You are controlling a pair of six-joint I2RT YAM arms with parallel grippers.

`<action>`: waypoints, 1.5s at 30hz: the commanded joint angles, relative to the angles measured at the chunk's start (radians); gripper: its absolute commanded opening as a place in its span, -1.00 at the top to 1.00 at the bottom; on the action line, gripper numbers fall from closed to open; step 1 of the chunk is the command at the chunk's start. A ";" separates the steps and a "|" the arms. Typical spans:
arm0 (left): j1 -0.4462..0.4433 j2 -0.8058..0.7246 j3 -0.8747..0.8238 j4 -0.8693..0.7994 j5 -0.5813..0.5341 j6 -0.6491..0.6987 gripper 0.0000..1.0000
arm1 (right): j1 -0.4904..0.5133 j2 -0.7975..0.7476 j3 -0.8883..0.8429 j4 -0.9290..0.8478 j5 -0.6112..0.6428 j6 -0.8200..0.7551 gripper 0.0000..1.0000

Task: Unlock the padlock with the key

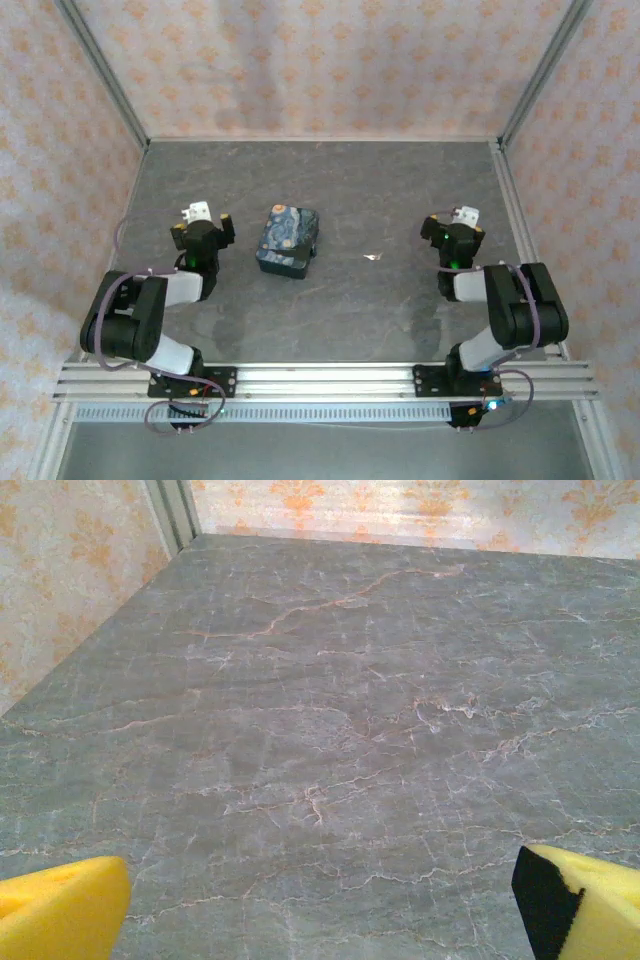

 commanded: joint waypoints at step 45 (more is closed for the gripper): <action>-0.117 -0.623 0.060 -0.926 0.199 -0.735 -0.83 | 0.101 0.093 0.697 -0.730 -0.762 0.570 -0.55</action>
